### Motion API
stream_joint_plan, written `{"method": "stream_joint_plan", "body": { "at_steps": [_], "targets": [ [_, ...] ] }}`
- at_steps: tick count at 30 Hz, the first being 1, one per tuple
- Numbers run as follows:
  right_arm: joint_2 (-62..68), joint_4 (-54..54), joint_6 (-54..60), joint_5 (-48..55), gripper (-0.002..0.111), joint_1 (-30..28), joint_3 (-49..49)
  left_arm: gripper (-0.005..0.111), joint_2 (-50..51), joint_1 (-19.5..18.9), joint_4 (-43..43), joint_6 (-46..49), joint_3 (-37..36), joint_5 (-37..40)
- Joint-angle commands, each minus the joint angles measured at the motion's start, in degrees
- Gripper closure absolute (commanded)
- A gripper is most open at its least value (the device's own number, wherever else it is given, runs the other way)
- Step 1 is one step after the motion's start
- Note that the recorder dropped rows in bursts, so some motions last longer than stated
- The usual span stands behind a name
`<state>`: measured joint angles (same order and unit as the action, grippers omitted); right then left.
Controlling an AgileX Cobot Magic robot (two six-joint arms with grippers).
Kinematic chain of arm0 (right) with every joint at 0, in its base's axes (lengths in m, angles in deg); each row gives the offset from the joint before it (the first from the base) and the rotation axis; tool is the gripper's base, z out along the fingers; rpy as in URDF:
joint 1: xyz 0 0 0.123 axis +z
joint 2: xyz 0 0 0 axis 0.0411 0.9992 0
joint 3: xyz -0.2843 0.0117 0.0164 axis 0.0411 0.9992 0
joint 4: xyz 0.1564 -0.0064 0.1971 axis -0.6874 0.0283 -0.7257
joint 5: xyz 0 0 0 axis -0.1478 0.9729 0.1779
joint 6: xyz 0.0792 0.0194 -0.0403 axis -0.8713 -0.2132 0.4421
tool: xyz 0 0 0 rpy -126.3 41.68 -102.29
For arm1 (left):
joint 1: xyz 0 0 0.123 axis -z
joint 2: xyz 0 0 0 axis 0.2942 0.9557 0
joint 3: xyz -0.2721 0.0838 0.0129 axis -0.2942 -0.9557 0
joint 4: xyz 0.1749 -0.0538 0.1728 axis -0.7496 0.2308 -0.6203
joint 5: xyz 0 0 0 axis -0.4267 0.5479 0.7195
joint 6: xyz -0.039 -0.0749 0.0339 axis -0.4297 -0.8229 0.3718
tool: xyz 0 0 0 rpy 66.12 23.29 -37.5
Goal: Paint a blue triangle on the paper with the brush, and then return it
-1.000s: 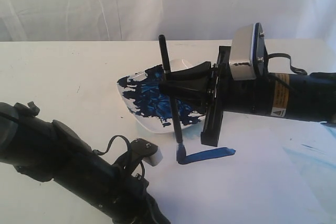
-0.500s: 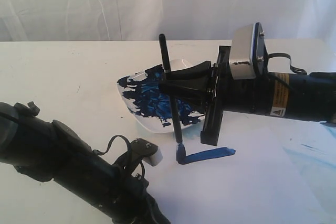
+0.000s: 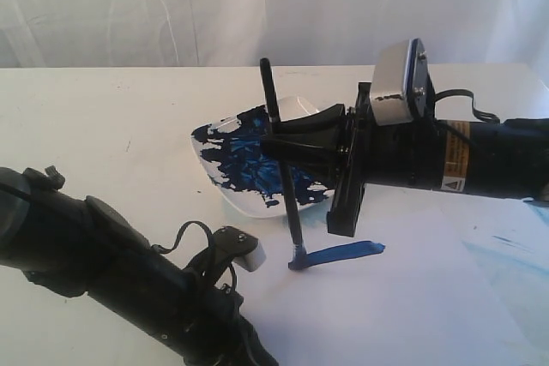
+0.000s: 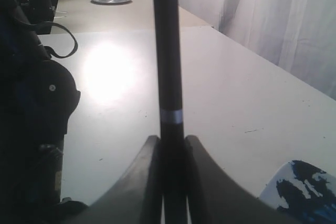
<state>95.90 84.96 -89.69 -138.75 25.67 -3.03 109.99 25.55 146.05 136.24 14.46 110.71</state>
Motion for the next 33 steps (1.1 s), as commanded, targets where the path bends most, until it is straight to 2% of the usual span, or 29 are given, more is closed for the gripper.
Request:
{"method": "stream_joint_plan", "body": {
  "at_steps": [1, 28, 33],
  "targets": [
    [0.0, 1.4, -0.7, 0.9, 0.108, 0.1, -0.1, 0.107, -0.2, 0.4, -0.7, 0.1, 0.0, 0.8],
    [0.0, 2.3, -3.0, 1.7, 0.108, 0.1, -0.1, 0.107, -0.2, 0.4, -0.7, 0.1, 0.0, 0.8],
    [-2.0, 3.8, -4.2, 4.6, 0.108, 0.1, -0.1, 0.107, -0.2, 0.4, -0.7, 0.1, 0.0, 0.8]
  ]
}}
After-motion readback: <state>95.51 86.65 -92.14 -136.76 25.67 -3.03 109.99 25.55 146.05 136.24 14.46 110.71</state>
